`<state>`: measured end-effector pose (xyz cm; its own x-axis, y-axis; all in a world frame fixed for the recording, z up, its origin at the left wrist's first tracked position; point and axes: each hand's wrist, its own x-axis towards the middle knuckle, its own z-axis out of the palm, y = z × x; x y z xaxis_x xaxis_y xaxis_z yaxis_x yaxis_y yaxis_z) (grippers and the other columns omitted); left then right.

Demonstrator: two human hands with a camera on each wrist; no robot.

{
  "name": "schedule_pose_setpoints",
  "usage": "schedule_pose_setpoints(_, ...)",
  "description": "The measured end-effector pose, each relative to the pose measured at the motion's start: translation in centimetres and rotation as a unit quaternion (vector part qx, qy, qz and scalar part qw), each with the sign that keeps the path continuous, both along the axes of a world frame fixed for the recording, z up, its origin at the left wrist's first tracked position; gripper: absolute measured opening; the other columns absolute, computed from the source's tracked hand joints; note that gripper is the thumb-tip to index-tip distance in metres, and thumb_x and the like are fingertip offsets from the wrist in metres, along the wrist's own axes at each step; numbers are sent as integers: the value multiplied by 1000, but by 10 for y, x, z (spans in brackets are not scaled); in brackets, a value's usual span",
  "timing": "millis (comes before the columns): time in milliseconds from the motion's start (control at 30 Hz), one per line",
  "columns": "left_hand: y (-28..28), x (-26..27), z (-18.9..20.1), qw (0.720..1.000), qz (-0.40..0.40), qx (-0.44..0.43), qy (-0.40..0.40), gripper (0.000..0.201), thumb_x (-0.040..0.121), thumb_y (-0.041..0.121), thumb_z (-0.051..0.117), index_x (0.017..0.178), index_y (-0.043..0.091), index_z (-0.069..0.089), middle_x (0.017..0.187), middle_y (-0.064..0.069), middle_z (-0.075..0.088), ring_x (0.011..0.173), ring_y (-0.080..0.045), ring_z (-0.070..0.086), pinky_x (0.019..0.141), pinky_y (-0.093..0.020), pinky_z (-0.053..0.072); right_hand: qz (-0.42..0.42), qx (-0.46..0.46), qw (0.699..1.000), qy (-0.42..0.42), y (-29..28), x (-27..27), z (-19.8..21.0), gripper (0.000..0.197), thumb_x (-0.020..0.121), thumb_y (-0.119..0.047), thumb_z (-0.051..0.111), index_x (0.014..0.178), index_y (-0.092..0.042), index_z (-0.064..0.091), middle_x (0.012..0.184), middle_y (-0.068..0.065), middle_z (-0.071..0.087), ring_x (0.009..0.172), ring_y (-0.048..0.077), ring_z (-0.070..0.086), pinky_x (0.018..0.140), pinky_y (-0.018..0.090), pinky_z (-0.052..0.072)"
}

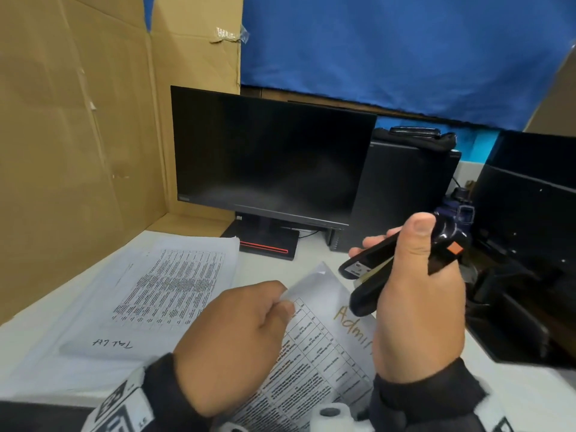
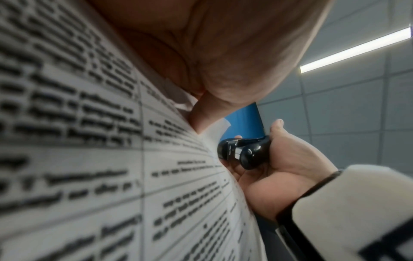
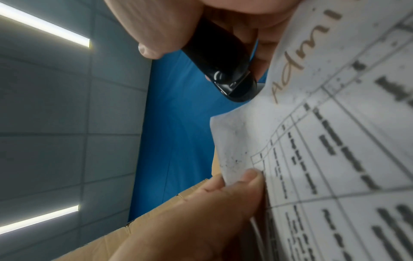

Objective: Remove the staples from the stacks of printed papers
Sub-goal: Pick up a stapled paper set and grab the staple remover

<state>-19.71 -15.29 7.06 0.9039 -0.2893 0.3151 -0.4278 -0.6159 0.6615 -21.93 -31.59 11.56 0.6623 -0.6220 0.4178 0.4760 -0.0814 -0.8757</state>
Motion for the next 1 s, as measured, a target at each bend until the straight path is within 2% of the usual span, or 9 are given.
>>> schedule_pose_setpoints(133,-3,0,-2,1000,-6,6,-18,35,102,42,47,77,17,48,70,-6,60,69,-17,59,69,-42,50,0,-3,1000,8,4,5,-6,58,73,-79,43,86,-25,60,80,-2,77,74,17,76,80,46,60)
schedule_pose_setpoints(300,-6,-3,-4,999,-18,36,-32,35,104,44,44,76,22,47,64,3,54,68,-14,56,66,-35,48,7,-14,999,32,8,5,-13,68,72,-77,33,88,-19,64,74,-5,76,66,4,73,69,27,49)
schedule_pose_setpoints(433,-7,-2,-7,998,-32,50,-33,36,104,44,43,74,25,44,62,4,50,63,-12,51,61,-29,42,6,11,1000,28,12,9,-15,66,71,-78,36,82,-18,62,65,-2,73,58,11,72,53,17,51)
schedule_pose_setpoints(500,-8,-4,-6,997,-43,57,-33,38,104,44,44,70,27,40,60,4,48,60,-11,48,56,-26,36,-13,14,1000,22,13,12,-17,65,66,-86,38,73,-27,62,60,-3,69,54,13,70,53,22,54)
schedule_pose_setpoints(567,-9,-5,-6,996,-49,60,-37,40,103,44,44,67,28,37,60,4,48,60,-11,47,53,-22,31,-38,6,999,17,14,14,-19,64,59,-96,37,65,-37,64,58,-4,67,54,15,68,62,34,58)
schedule_pose_setpoints(633,-10,-6,-8,995,-54,74,-43,41,104,43,44,67,29,35,61,3,46,62,-12,46,54,-22,30,-43,-1,999,8,13,15,-22,66,56,-98,39,63,-37,62,57,-2,66,54,18,67,63,40,59)
schedule_pose_setpoints(833,-16,-8,-14,992,-73,88,-57,41,105,43,42,68,30,32,63,7,43,64,-11,44,59,-28,28,-43,-38,998,3,5,15,-26,65,62,-95,42,65,-32,60,55,1,65,48,20,66,51,34,58)
schedule_pose_setpoints(933,-18,-8,-19,992,-75,75,-63,39,105,43,41,70,29,32,64,4,44,66,-15,46,60,-30,31,-21,-56,998,-10,1,14,-24,64,67,-89,44,67,-26,56,55,-2,66,48,14,65,51,26,58)
schedule_pose_setpoints(1000,-17,-8,-20,993,-71,57,-74,37,105,45,40,70,34,34,65,6,46,66,-14,46,59,-30,31,15,-81,997,-13,-5,12,-19,67,65,-93,45,72,-27,61,62,2,69,55,19,69,57,29,59)
